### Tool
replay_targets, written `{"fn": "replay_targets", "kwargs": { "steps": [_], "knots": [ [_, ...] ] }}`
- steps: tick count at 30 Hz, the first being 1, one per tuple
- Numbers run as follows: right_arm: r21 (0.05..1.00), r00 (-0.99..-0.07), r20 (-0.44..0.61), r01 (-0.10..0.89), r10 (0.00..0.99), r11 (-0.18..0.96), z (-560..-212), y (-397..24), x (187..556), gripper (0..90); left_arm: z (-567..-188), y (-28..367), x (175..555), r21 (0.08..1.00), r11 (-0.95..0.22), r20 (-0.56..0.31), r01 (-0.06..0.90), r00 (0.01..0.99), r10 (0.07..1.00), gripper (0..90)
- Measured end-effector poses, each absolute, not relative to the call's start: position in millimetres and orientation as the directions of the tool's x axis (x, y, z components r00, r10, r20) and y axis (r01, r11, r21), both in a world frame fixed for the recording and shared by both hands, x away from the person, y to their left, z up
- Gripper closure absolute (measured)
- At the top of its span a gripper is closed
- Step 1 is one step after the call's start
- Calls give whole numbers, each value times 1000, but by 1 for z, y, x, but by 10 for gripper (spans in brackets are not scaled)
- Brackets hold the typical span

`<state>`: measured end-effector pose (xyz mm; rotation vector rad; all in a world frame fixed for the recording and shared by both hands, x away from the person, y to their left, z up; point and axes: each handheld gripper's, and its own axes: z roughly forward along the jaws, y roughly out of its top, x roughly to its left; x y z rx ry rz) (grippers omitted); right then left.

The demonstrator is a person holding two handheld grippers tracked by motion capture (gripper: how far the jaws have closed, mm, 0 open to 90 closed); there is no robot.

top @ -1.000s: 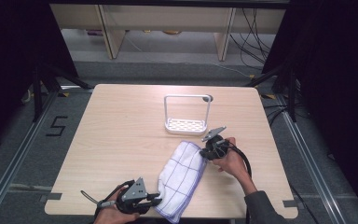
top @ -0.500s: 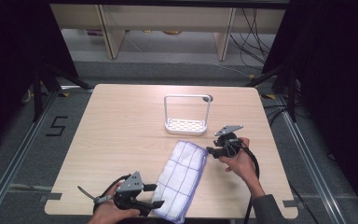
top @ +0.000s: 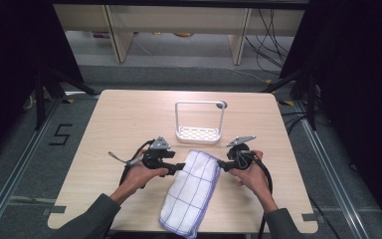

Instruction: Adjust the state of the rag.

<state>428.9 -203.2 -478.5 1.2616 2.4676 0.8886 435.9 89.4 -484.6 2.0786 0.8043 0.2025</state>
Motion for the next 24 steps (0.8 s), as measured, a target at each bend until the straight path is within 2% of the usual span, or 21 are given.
{"fn": "replay_targets", "kwargs": {
  "steps": [1,4,11,13,17,20,24],
  "knots": [
    [607,-608,62,652,791,454,-479,-204,430,489,-486,85,440,784,-397,-155,477,770,619,359],
    [607,-598,68,660,799,442,-481,-202,431,486,-491,74,455,750,-463,-124,472,788,603,355],
    [608,-590,77,667,804,431,-484,-198,435,475,-500,51,478,721,-492,-108,488,780,616,359],
    [606,-587,78,670,806,429,-487,-195,436,472,-503,45,481,709,-528,-65,467,789,610,359],
    [599,-598,43,656,800,459,-489,-189,437,470,-508,38,481,692,-564,-28,451,797,603,363],
    [588,-610,-14,636,792,499,-490,-187,437,465,-508,37,480,691,-560,-33,457,794,607,379],
    [601,-586,-2,647,810,470,-487,-189,437,453,-509,37,478,701,-560,-59,442,818,572,546]
  ]
}}
